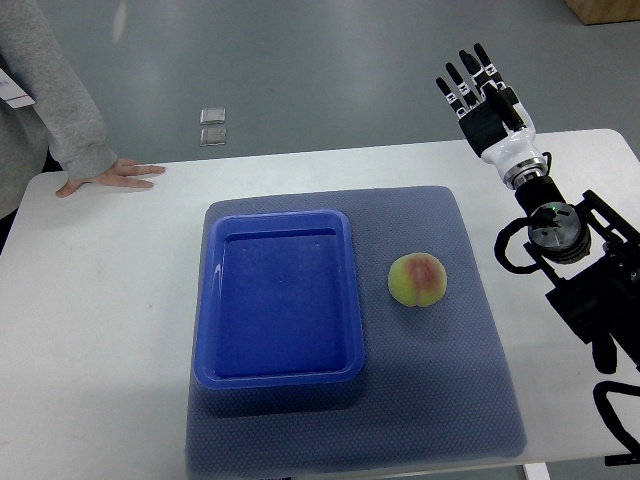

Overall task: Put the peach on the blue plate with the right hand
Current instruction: 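Extend the right hand forward toward the peach beside the blue tray, then lower the right hand around the peach and close its fingers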

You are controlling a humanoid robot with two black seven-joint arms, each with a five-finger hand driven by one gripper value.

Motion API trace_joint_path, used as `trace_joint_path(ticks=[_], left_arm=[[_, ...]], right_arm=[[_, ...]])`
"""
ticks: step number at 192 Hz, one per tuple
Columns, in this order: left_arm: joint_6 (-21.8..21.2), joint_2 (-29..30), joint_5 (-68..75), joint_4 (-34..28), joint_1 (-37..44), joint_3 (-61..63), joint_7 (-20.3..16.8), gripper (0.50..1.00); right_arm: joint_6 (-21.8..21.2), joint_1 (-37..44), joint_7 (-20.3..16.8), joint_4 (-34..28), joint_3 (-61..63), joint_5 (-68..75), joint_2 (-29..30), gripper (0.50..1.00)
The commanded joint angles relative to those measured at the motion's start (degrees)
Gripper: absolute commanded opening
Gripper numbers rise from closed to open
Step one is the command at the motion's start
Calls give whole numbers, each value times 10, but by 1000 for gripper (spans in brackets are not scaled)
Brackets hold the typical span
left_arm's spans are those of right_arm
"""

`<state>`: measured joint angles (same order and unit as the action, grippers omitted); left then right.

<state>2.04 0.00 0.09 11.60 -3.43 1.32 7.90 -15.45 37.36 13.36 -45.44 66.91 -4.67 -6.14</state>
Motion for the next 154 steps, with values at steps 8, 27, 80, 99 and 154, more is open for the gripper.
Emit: trace_joint_path(ticks=[8, 27, 80, 99, 154], left_arm=[[0, 0, 0, 1, 0, 0, 0, 1000], [0, 0, 0, 1, 0, 0, 0, 1000], [0, 0, 0, 2, 0, 0, 0, 1000], [2, 0, 0, 5, 0, 0, 0, 1000], [7, 0, 0, 7, -1, 1, 0, 1000]], right_arm=[[0, 0, 0, 0, 1, -1, 0, 930], [0, 2, 0, -3, -1, -4, -2, 930], [-3, 39, -2, -19, -108, -136, -73, 930], [-12, 74, -12, -45, -216, -267, -137, 930], [-122, 316, -87, -200, -605, -422, -367, 930]])
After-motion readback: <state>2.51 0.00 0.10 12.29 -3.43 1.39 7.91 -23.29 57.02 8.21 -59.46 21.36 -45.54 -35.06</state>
